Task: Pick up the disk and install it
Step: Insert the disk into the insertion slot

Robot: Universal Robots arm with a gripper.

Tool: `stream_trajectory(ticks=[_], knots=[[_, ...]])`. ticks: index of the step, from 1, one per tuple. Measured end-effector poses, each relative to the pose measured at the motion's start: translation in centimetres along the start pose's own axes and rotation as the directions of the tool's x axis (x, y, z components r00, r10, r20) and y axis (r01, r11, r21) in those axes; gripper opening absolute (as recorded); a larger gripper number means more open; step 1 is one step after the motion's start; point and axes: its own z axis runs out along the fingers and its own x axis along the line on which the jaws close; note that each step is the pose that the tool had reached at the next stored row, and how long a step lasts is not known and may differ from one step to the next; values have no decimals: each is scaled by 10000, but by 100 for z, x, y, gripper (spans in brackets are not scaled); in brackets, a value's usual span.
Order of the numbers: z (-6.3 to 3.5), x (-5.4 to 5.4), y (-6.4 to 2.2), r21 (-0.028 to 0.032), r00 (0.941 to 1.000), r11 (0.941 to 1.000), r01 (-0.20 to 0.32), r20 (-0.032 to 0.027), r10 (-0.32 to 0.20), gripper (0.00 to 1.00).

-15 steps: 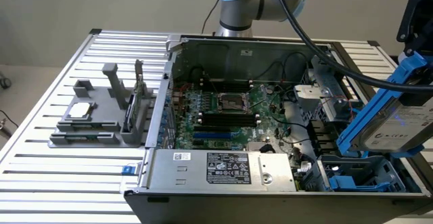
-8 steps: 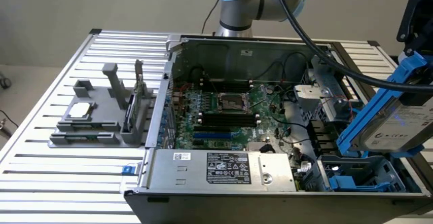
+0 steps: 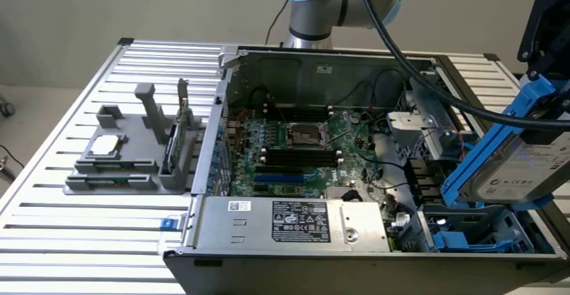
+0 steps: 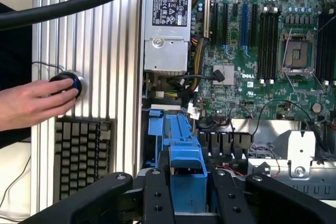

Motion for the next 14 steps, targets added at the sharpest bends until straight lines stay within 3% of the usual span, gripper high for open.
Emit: stream_trajectory(ticks=[3,8,14], knots=[[55,-1,6,12,10000,10000,-1,0,1,33],[85,-2,10,98,10000,10000,-3,-2,3,33],[85,-2,10,102,10000,9999,-2,-4,2,33]])
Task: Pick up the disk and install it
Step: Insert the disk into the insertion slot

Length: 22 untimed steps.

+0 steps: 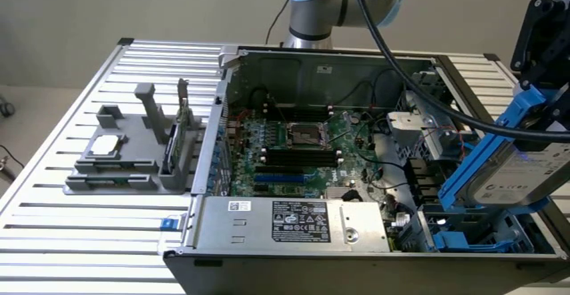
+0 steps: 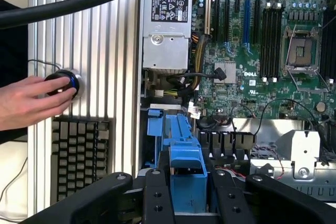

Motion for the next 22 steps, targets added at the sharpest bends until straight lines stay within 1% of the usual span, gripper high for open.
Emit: stream_trajectory(ticks=[4,5,9,10,22], knots=[[1,0,0,2,10000,10000,0,1,0,33],[1,0,1,14,10000,10000,0,1,0,33],[13,-1,22,126,10000,9999,-3,-2,3,33],[16,-1,30,144,10000,9999,-4,0,4,33],[16,-1,37,150,10000,9999,-3,-2,3,33]])
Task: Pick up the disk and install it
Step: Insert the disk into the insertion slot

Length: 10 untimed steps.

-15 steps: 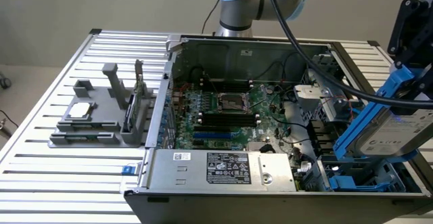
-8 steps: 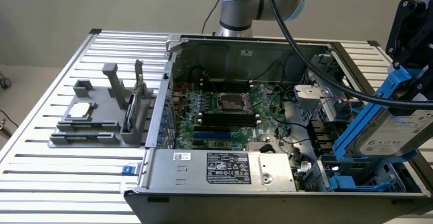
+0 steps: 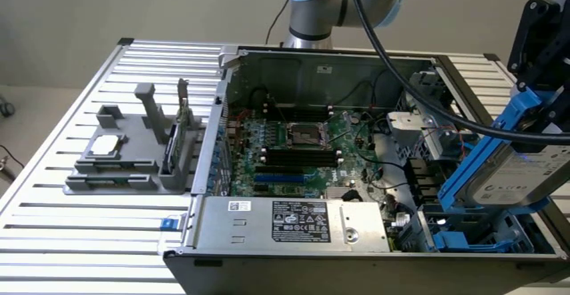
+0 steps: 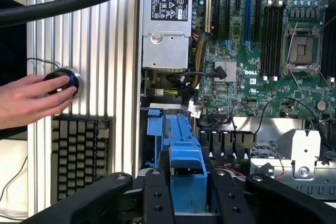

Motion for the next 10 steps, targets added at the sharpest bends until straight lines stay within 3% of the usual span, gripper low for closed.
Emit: stream_trajectory(ticks=[10], knots=[[19,0,-1,-1,10000,10000,0,-12,0,33]])
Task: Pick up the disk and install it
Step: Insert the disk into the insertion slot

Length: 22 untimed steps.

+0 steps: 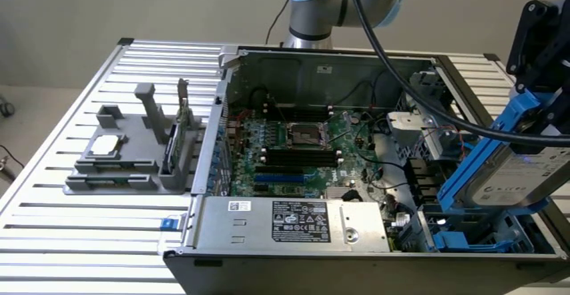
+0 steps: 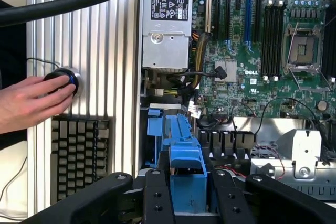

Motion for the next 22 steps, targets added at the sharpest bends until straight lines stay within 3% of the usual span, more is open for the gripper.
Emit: stream_trajectory(ticks=[22], knots=[[71,-2,4,6,10000,10000,-1,-16,1,33]])
